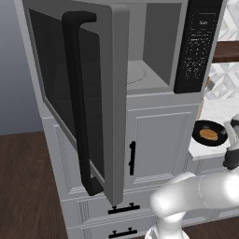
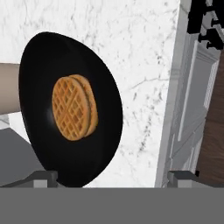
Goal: Open the microwave, place the bowl with waffle inside the microwave, then close the microwave door and turn it on.
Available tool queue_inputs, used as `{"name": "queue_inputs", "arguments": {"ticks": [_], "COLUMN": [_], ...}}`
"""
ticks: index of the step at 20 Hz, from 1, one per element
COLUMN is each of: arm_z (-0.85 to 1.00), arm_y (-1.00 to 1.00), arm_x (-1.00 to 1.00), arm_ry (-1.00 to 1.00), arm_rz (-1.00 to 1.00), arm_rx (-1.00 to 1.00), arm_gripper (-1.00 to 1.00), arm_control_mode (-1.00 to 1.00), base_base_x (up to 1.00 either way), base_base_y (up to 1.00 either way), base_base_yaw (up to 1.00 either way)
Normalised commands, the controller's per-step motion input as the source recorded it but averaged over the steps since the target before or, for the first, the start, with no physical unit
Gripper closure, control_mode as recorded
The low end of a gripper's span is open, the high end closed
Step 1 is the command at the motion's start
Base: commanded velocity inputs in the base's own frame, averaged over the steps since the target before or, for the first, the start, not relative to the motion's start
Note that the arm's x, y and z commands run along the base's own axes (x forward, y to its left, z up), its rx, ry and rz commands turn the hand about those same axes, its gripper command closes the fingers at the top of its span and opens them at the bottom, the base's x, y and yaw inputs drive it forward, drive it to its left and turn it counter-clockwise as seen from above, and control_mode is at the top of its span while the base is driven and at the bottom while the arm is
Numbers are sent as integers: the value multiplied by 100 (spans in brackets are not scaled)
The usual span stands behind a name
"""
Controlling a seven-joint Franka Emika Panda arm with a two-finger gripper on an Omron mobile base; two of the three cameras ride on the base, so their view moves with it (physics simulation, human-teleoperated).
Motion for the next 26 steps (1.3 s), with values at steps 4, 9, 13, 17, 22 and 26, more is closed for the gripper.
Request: {"name": "queue_inputs", "arguments": {"ticks": [4,9,13,17,22,26], "arm_z": [-15,-29,-27,-19,-10,-13], "arm_y": [-11,-19,-26,-13,-1,0], "arm_x": [45,31,17,11,9,2], "arm_ry": [4,3,3,2,0,1], "arm_rz": [-1,-2,-3,-2,0,0], "arm_rx": [-1,-2,0,0,0,0], "arm_gripper": [-100,-100,-100,-100,-100,100], "arm_control_mode": [-100,-100,-100,-100,-100,-100], "base_base_x": [0,0,0,0,0,0], "base_base_y": [0,0,0,0,0,0], "base_base_yaw": [0,0,0,0,0,0]}}
